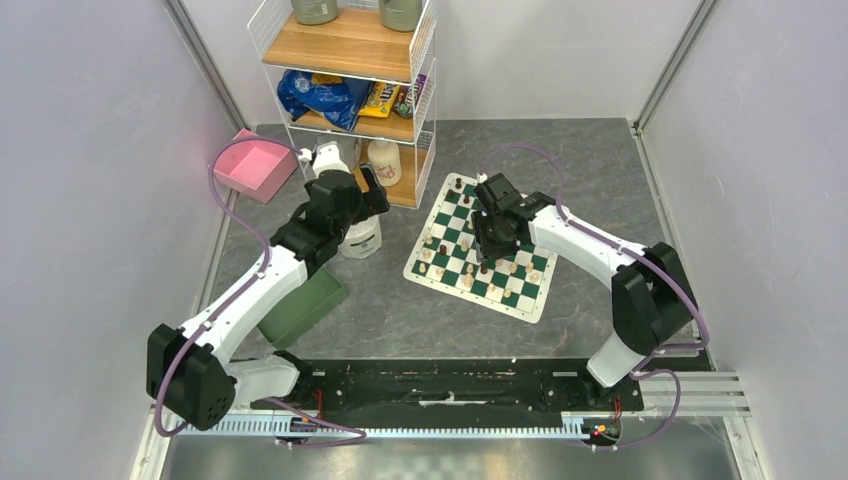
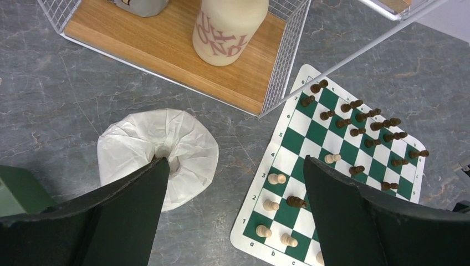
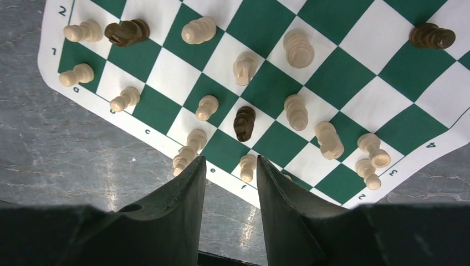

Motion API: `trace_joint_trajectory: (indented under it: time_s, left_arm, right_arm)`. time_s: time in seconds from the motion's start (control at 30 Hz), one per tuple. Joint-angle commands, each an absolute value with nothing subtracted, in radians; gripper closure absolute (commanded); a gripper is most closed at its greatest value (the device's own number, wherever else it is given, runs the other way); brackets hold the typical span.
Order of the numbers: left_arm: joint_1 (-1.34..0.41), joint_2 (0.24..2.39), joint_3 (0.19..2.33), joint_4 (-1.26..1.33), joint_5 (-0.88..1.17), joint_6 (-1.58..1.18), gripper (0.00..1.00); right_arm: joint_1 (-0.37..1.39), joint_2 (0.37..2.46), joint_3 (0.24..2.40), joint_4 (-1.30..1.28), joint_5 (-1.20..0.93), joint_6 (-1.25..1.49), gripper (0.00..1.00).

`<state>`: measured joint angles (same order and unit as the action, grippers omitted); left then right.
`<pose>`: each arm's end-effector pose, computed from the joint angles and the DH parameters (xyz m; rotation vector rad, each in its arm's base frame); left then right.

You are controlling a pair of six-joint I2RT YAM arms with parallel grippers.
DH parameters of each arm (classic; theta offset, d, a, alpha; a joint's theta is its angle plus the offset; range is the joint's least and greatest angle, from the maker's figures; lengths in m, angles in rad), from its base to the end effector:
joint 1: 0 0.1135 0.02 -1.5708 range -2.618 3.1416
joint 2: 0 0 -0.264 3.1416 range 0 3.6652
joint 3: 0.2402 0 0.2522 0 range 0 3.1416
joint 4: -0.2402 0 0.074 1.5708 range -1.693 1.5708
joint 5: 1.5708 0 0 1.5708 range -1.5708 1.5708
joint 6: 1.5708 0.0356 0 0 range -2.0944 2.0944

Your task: Set up the chess pieces on the board

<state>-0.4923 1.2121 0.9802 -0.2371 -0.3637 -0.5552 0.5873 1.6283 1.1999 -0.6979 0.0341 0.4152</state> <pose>0.2485 -0.1189 0.3143 -0.2897 1.9985 -0.2970 0.2754 0.1819 0.2309 -0.2237 2.7152 0.2551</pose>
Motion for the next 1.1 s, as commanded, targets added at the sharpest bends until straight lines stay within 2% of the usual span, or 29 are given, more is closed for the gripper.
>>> trace_joint_trajectory:
  time_s: [0.0, 1.07]
  left_arm:
    - [-0.480, 1.175, 0.965, -0.194, -0.350, -0.538, 0.02]
    - [-0.437, 1.183, 0.919, -0.174, -0.311, -0.548, 0.02]
  right_arm:
    - [0.590, 1.641, 1.205, -0.684, 0.061, 0.394, 0.54]
    - [0.598, 1.771, 1.232, -0.630, 0.055, 0.385, 0.62]
